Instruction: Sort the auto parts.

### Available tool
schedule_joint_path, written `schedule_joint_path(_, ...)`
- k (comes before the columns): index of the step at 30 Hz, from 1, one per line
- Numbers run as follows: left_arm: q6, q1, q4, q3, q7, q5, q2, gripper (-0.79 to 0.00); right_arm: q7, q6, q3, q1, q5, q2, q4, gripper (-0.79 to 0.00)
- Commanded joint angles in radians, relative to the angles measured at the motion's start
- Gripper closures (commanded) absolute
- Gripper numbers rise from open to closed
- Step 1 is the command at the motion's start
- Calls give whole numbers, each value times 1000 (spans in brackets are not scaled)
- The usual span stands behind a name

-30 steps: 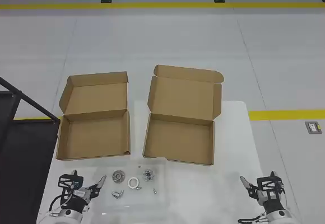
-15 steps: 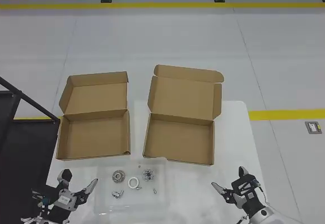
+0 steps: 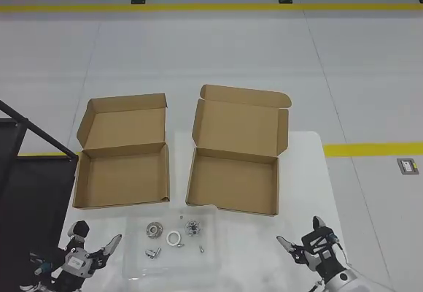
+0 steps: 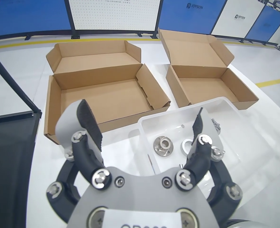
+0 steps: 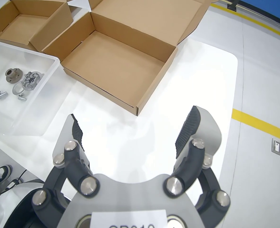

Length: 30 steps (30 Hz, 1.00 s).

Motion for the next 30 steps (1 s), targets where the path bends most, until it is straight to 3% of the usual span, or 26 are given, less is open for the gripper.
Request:
schedule_joint_path(1,-22,-2,5,-2,14,-2,0,-785,17,-8,-53,23,-72,-2,-12,-785)
schedule_joint_path(7,-156,11,28,-51,59,-58,6,-785,121,-124,-215,148,-134,-11,-63,-785)
schedule_joint_path(12,-306,18,51,-89,56,-135,12,-785,227,-167,-322,249,-85,-25,-60,-785)
schedule_joint_path(24,-305,14,43,-82,42,-135,12,-785,250,-140,-323,246,-105,-26,-55,-785)
schedule_joint_path(30,-386,10,67,-100,24,-208,15,-785,380,-301,-485,414,-98,-47,13,-785)
